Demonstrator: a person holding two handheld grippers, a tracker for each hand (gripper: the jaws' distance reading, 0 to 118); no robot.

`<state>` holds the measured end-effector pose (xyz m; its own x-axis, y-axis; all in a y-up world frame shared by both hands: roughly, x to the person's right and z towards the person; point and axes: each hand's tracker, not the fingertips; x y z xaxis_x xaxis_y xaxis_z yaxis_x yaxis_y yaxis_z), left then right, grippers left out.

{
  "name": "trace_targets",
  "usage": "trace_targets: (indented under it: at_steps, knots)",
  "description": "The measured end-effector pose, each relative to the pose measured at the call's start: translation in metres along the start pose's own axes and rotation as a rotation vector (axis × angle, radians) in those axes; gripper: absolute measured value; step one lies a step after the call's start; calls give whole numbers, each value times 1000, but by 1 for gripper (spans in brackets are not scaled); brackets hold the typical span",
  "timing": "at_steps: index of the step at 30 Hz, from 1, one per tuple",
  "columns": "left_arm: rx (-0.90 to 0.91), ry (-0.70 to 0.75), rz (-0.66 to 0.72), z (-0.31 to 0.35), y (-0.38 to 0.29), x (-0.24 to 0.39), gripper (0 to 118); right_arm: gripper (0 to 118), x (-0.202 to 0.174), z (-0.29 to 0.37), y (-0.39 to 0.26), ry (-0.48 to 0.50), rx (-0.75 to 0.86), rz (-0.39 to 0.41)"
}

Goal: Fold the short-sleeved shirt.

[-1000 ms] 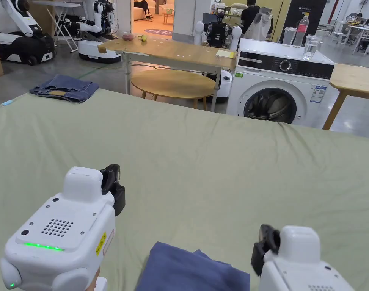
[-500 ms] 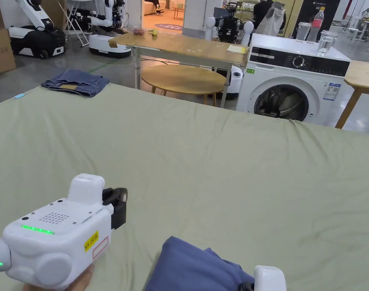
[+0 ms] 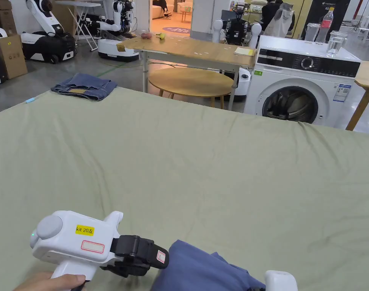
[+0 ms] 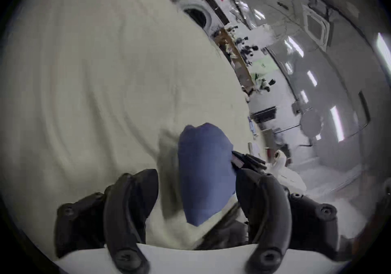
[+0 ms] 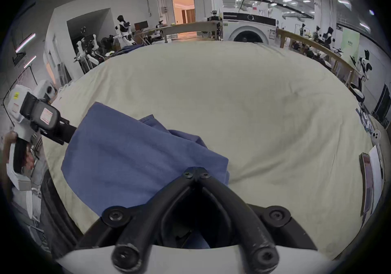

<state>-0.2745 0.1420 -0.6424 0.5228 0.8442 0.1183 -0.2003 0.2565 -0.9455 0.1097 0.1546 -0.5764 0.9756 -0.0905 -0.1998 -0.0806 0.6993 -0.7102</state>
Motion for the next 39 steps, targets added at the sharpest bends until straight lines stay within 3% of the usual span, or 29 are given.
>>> trace_targets:
  at_steps: [7,10,11,13,15,17,20,23,30,39]
  knots:
    - [-175,-64,15,-57,3,-9,77,0,0,0,0,2,1,1]
    - [-123,-156,46,-66,3,-14,76,0,2,0,0,5,-1,-6]
    - [-114,-154,54,-69,2,-15,74,0,2,0,0,7,-1,-7]
    - [-107,-126,52,-73,-2,-15,38,0,2,0,0,8,0,-7]
    - [-86,-41,56,-74,-8,-18,30,0,2,1,-1,11,7,-7]
    - [-60,-57,120,-70,-10,-11,27,0,2,2,-1,13,15,-4]
    - [-48,7,17,-66,-12,5,25,0,-3,5,1,1,25,16]
    - [-43,-22,25,-53,-9,14,25,0,-6,16,9,0,93,30]
    - [23,60,-48,32,3,36,24,0,-11,20,42,11,208,57]
    - [136,368,-26,209,48,29,25,0,-40,2,75,36,288,93]
